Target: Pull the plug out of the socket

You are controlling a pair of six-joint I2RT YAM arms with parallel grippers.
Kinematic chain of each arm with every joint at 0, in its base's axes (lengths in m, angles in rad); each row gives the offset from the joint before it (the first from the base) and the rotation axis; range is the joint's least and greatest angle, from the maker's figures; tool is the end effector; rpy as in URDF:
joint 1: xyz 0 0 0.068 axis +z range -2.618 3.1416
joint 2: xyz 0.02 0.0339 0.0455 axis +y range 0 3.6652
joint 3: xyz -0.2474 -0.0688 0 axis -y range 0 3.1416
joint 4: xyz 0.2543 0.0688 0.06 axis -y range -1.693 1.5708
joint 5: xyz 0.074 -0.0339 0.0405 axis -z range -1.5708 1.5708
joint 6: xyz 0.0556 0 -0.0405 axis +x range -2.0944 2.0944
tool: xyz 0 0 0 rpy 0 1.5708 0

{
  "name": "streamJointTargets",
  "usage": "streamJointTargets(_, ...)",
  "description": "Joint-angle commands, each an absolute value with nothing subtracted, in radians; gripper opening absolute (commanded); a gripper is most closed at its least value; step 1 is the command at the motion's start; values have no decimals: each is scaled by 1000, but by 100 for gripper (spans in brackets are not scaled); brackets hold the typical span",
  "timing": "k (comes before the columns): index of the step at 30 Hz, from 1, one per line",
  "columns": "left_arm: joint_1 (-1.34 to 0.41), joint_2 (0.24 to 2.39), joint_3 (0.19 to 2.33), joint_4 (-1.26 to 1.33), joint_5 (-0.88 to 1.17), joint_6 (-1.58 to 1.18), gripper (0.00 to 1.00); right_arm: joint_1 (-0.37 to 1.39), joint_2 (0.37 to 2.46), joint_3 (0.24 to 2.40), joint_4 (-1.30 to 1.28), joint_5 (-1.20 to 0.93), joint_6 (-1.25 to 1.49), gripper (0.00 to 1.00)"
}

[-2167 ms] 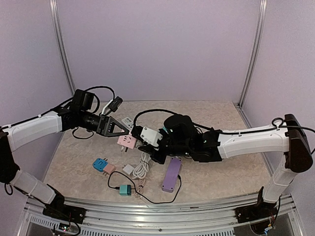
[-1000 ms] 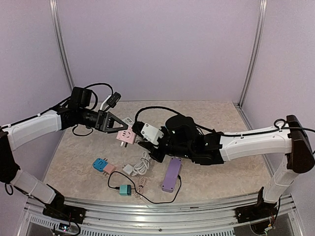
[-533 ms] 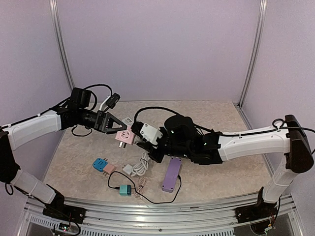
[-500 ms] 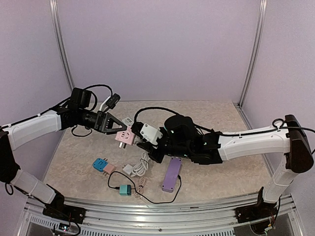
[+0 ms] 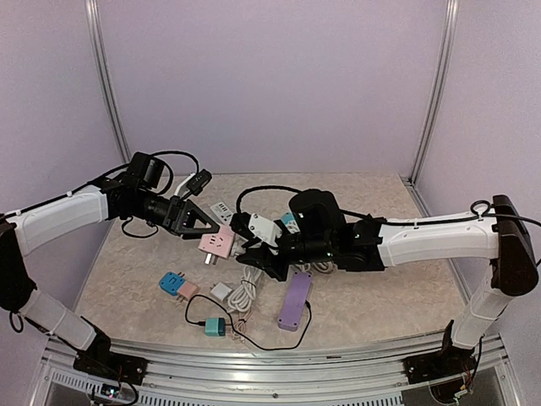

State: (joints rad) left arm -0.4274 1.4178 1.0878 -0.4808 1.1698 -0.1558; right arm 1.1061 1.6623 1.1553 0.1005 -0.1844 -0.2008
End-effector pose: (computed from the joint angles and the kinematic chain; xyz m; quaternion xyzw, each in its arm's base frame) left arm 0.2593 -0.1744 0.2630 0.3077 0.7394 -0.5800 0.1488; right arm 0.1756 0.3731 0.2380 -0.5458 0.6296 0.3086 0.4587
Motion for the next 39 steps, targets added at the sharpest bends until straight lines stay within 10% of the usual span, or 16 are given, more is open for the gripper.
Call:
streamJointTargets(1, -429, 1408, 1130, -460, 1207, -53, 0, 1106, 1610, 1184, 122, -316, -164, 0)
streamJointTargets(23, -320, 1429, 1104, -382, 1167, -171, 0, 1236, 1624, 1168, 131, 241, -261, 0)
streamJointTargets(39, -376, 1413, 1114, -418, 1277, -102, 0, 1128, 1567, 1144, 144, -249, -162, 0)
